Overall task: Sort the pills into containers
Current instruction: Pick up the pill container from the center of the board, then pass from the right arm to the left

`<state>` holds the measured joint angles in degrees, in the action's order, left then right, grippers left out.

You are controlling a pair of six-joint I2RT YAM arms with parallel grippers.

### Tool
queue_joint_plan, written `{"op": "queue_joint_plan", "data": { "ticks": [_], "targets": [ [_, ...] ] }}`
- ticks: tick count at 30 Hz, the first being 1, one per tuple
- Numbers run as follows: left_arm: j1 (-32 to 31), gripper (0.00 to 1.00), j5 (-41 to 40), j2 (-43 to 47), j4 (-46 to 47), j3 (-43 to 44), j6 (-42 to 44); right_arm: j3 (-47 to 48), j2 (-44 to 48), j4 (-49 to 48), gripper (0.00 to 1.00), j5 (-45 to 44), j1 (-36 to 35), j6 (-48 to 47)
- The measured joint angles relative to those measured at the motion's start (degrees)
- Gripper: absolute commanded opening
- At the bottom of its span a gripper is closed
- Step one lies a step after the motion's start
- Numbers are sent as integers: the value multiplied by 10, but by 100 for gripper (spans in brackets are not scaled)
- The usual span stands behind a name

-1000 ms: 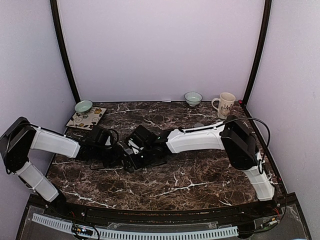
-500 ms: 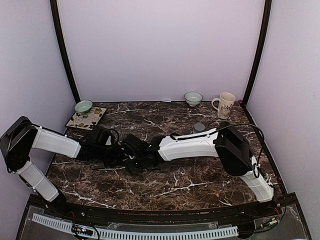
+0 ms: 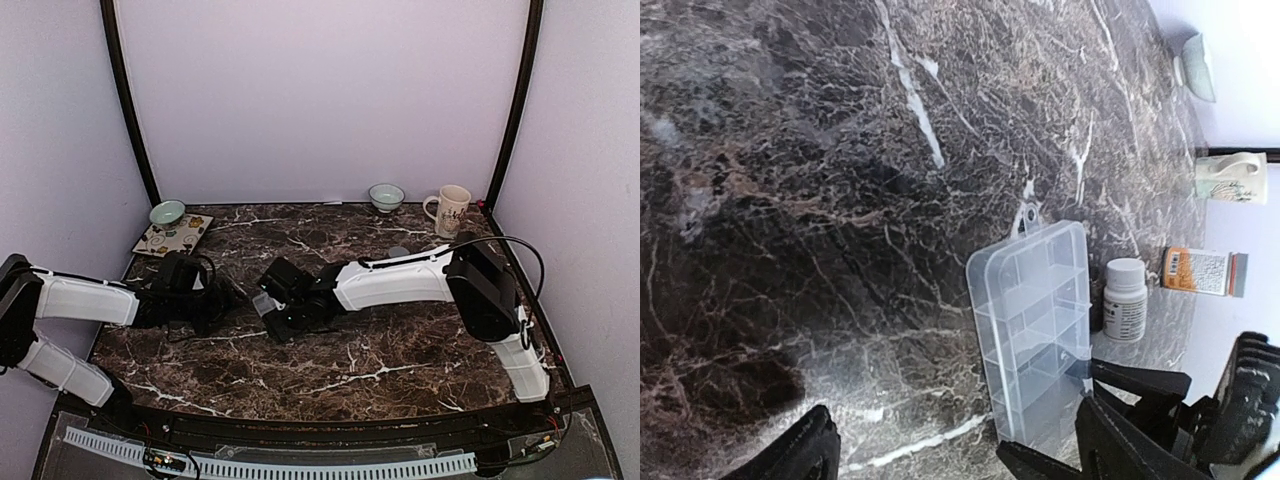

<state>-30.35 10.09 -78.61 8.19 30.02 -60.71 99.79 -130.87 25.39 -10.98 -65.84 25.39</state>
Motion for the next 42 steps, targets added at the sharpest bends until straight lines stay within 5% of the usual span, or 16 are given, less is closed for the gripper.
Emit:
{"op": "queue_joint_plan", "data": {
  "ticks": [13, 42],
  "targets": [
    [1, 80, 10, 15, 161, -47, -52, -3, 57, 4, 41, 100, 20, 43],
    [3, 23, 66, -53, 304, -35, -77, 17, 67, 0, 43, 143, 37, 69]
  ]
}}
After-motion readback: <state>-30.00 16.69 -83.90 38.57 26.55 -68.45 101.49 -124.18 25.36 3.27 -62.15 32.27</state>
